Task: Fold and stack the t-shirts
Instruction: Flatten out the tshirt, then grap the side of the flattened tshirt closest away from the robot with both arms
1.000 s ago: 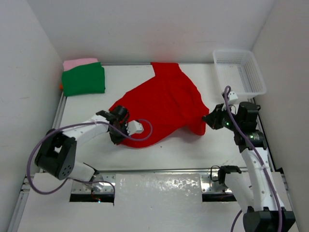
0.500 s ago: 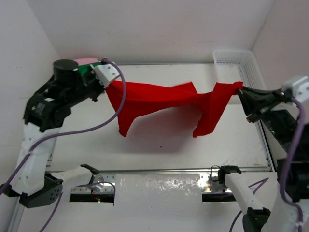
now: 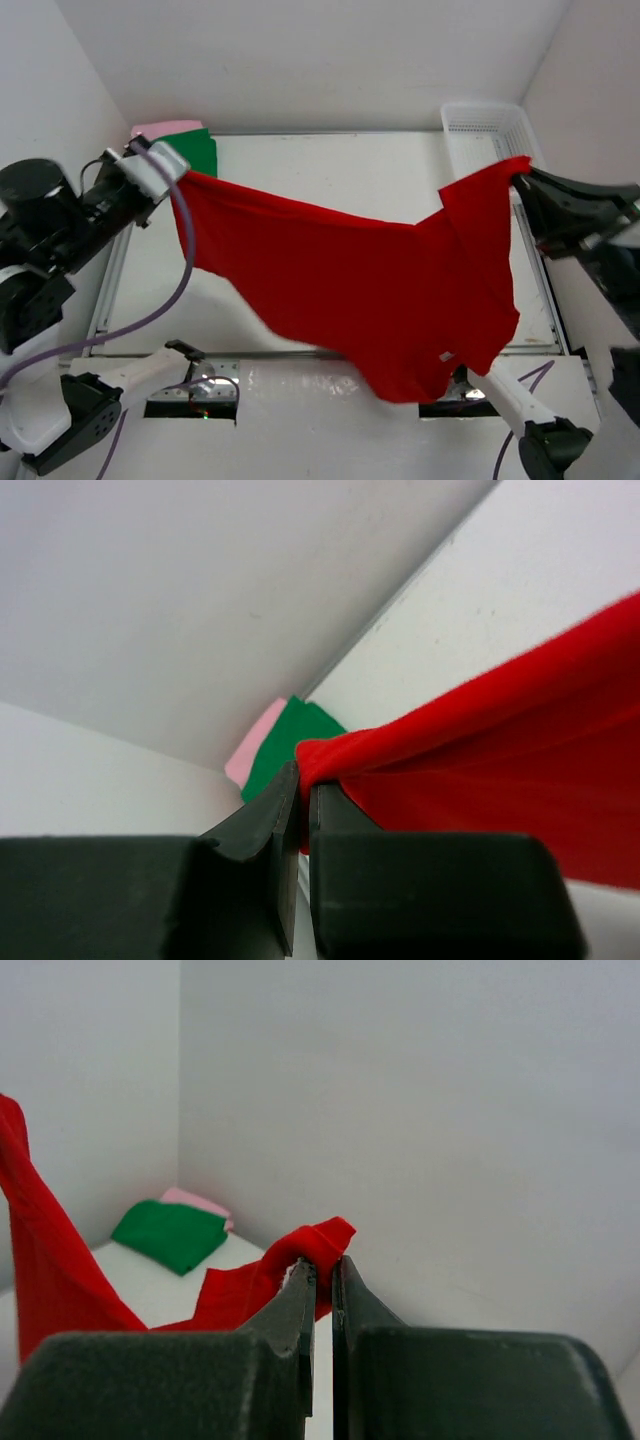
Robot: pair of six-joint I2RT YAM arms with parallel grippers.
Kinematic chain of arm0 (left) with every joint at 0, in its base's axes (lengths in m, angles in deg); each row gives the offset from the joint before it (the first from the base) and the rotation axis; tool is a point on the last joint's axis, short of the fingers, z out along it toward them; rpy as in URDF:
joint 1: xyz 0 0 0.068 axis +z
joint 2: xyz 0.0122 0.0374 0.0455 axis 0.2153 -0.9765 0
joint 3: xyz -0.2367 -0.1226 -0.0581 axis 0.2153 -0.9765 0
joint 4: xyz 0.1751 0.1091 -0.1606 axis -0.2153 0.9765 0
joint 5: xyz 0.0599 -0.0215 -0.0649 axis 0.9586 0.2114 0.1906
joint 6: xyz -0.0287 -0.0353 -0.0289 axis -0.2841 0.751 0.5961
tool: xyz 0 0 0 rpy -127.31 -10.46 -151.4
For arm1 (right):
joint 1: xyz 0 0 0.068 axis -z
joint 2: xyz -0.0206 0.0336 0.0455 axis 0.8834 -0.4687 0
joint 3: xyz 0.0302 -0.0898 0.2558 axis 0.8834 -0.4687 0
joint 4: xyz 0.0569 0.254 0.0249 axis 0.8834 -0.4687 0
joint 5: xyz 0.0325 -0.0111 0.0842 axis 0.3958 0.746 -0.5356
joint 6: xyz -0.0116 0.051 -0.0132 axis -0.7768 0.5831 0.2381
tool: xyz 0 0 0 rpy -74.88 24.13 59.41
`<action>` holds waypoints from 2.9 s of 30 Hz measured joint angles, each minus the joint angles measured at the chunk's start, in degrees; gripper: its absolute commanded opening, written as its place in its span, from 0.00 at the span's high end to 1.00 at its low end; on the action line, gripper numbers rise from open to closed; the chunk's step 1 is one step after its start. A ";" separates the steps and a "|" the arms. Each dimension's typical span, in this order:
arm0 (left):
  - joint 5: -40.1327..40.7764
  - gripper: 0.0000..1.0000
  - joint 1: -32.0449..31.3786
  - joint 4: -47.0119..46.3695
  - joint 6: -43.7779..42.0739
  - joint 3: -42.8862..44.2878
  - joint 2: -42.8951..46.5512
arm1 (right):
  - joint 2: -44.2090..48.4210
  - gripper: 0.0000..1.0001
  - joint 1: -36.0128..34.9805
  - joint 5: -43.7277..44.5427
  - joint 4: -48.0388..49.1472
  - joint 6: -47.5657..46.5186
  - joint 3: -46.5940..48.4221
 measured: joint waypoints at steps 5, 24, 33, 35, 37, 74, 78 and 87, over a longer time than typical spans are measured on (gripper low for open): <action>5.27 1.00 0.13 -2.27 0.15 -4.09 -7.19 | -5.40 1.00 -0.17 -1.81 7.43 0.68 -12.35; 5.03 1.00 16.63 -22.75 5.20 -1.64 -63.47 | -76.37 1.00 0.31 1.46 28.41 0.66 0.90; 10.16 0.99 18.88 -37.57 11.08 7.80 -81.09 | -96.91 1.00 1.29 10.01 40.41 7.56 11.19; 11.82 0.95 19.45 -42.03 12.50 7.87 -81.83 | -98.49 1.00 1.36 12.50 42.73 8.68 12.07; 13.44 0.90 19.71 -45.77 13.79 9.75 -82.95 | -100.48 0.92 1.36 14.71 44.68 9.66 15.08; 5.18 0.29 30.91 -34.47 -42.91 -52.04 -40.17 | -30.14 0.34 -26.05 12.41 30.38 22.43 -69.42; 4.55 0.28 30.88 -41.42 -46.40 -53.46 -40.41 | -30.27 0.30 -32.22 11.23 32.79 25.53 -73.81; 4.70 0.12 30.47 -51.23 -49.64 -53.96 -46.51 | -38.25 0.30 -36.20 8.24 39.10 30.25 -74.23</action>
